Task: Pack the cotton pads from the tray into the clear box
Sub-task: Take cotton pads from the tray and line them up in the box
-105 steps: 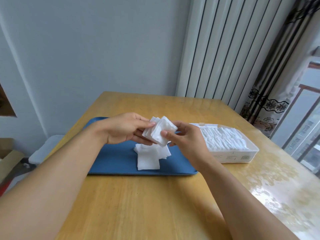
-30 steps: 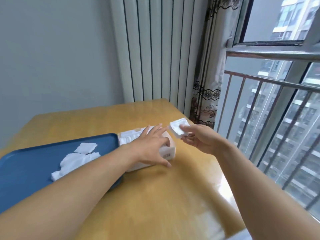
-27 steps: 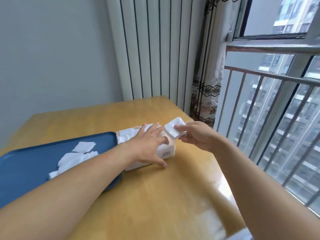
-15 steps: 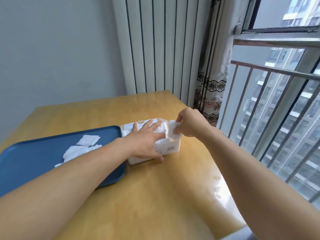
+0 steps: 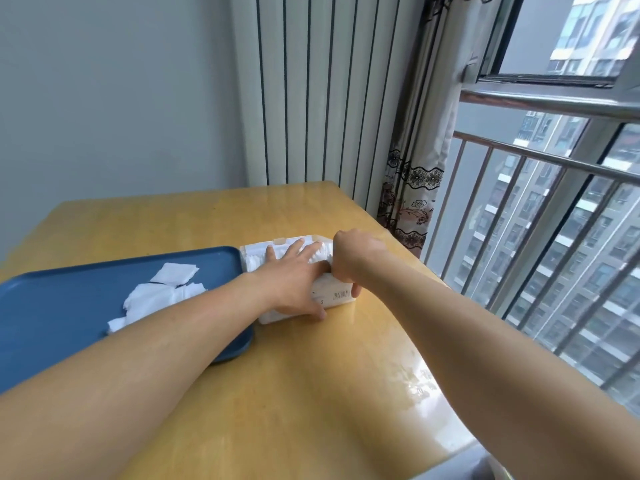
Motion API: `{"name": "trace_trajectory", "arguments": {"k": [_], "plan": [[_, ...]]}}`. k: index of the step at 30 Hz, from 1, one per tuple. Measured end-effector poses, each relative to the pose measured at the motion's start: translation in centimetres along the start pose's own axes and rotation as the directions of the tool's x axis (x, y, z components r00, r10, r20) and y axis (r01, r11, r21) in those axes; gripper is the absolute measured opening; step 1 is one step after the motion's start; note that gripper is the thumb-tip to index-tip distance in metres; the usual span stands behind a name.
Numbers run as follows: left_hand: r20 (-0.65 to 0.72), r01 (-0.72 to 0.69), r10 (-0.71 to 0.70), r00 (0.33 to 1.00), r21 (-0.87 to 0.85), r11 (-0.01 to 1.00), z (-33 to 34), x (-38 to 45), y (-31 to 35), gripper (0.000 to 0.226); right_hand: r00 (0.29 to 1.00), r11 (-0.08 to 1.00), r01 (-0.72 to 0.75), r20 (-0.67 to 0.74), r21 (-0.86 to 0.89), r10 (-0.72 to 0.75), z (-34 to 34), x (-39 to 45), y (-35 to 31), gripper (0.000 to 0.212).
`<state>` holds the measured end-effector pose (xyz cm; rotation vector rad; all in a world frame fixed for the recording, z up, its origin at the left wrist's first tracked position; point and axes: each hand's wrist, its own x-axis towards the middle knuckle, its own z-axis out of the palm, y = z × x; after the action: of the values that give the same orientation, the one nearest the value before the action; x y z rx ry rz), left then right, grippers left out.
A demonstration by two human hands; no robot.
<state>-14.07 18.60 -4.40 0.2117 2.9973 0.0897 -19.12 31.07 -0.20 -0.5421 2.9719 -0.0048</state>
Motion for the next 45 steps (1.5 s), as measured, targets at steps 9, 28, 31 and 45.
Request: {"name": "trace_trajectory", "arguments": {"k": [9, 28, 31, 45], "plan": [[-0.044, -0.014, 0.014, 0.999, 0.000, 1.000, -0.1, -0.6, 0.1, 0.102, 0.918, 0.968, -0.152, 0.391, 0.197, 0.065, -1.4, -0.9, -0.3, 0.016], [-0.106, -0.205, 0.229, 0.968, 0.200, 0.958, 0.4, -0.2, 0.7, 0.102, 0.970, 0.995, -0.102, -0.219, 0.020, 0.104, -6.9, -2.2, 0.5, 0.014], [-0.043, -0.233, 0.248, 0.968, 0.222, 0.947, 0.4, -0.3, 1.2, 0.104, 0.963, 0.994, -0.096, -0.250, 0.048, 0.105, -6.5, -1.9, 0.5, 0.015], [-0.484, -0.003, -0.282, 0.829, -0.507, 0.862, -0.8, -6.6, -10.8, 0.039, 0.887, 0.907, 0.240, -0.457, 0.346, -0.061, -5.1, -1.0, -7.3, 0.035]]}}
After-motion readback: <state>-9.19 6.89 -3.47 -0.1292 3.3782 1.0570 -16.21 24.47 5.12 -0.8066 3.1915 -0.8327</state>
